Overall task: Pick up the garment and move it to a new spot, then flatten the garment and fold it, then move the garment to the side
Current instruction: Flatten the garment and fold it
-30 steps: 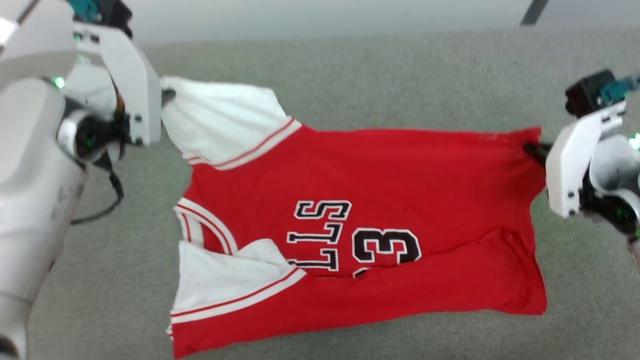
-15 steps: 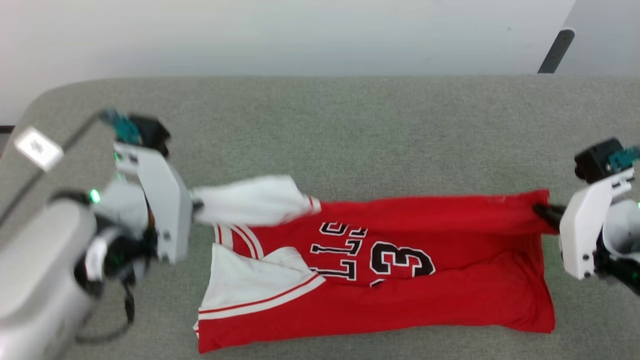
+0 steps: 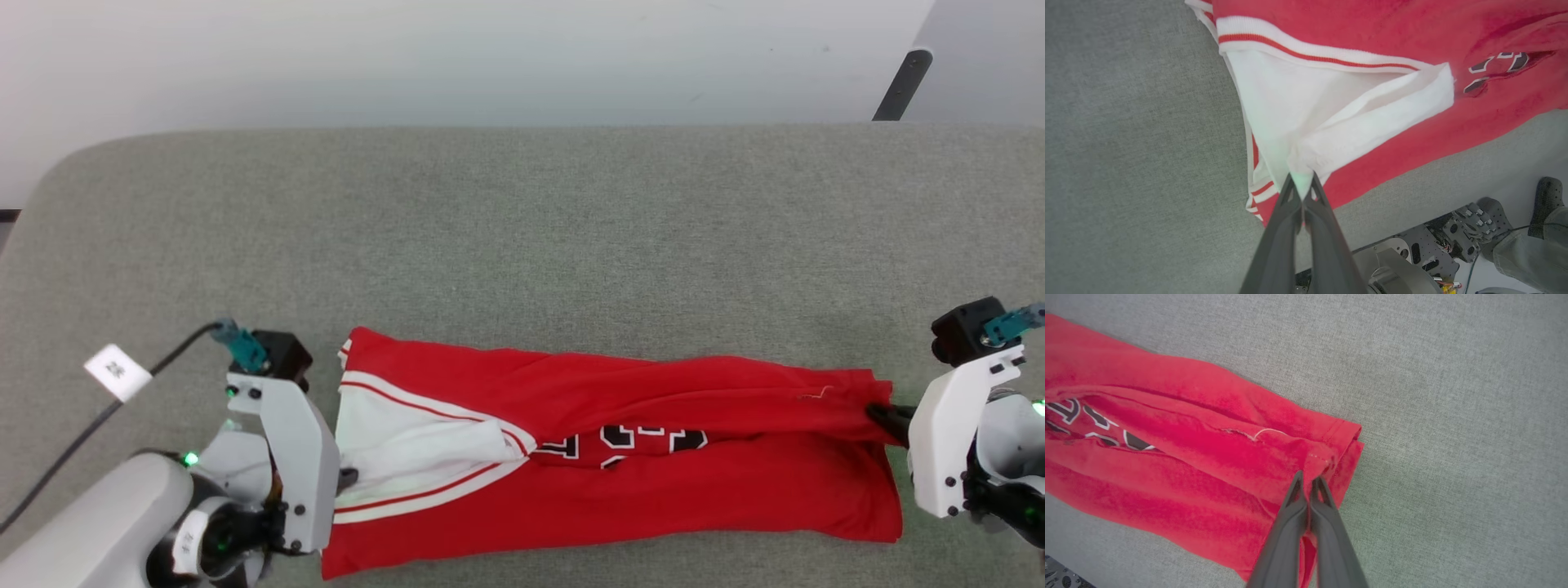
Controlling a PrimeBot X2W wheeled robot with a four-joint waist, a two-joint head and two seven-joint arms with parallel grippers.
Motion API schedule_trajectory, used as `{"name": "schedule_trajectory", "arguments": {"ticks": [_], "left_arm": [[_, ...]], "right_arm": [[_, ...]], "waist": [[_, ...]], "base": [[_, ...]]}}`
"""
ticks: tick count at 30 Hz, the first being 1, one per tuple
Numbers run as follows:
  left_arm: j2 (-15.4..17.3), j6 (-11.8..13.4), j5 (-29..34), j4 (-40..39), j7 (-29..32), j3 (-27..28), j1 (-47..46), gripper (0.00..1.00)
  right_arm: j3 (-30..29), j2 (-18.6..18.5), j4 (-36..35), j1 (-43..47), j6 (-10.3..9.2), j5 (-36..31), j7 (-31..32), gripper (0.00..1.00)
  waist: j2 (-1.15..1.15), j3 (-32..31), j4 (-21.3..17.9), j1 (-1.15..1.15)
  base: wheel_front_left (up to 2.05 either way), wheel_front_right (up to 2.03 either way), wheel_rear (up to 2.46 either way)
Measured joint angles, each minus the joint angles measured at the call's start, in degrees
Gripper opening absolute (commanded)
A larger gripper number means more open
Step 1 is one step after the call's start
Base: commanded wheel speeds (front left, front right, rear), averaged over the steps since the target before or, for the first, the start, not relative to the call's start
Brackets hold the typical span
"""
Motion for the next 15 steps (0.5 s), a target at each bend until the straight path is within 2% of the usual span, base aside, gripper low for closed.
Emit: {"name": "schedule_trajectory", "arguments": {"ticks": [1, 2, 3, 4, 11, 15], "left_arm": [[-0.15, 0.00, -0.30, 0.47, 0.13, -0.25, 0.24, 0.37], [-0.31, -0.04, -0.33, 0.82, 0.01, -0.26, 0.35, 0.54], [-0.53, -0.09, -0.35, 1.18, -0.48, -0.03, 0.34, 0.84], [-0.62, -0.41, -0.36, 1.43, -0.59, 0.14, 0.31, 0.99], [-0.19, -1.45, -0.76, 1.83, -1.27, 0.89, 0.04, 1.00], [0.03, -1.62, -0.77, 1.13, -3.89, 2.02, 0.36, 1.00]], "right_arm": [[-0.24, 0.36, 0.00, 0.08, 0.00, -0.23, 0.36, 0.14], [-0.41, 0.65, 0.01, 0.25, 0.01, -0.37, 0.66, 0.41], [-0.46, 0.88, 0.00, 0.53, 0.00, -0.58, 0.92, 0.75], [-0.44, 1.04, -0.01, 0.68, 0.00, -0.67, 1.24, 1.00], [-1.65, 1.43, -1.33, 0.80, 0.00, -0.92, 3.55, 1.00], [-2.90, 1.96, -3.30, 2.14, 0.00, -0.54, 4.09, 1.00]], "waist": [[0.00, -0.05, -0.06, 0.00], [0.00, -0.13, -0.11, 0.00], [0.00, -0.26, -0.17, 0.00], [0.00, -0.43, -0.23, 0.00], [0.00, -2.67, -0.26, 0.00], [0.00, -4.42, -0.21, 0.00]], "base": [[0.00, 0.00, 0.00], [0.00, 0.00, 0.00], [0.00, 0.00, 0.00], [0.00, 0.00, 0.00], [0.00, 0.00, 0.00], [0.00, 0.00, 0.00]]}}
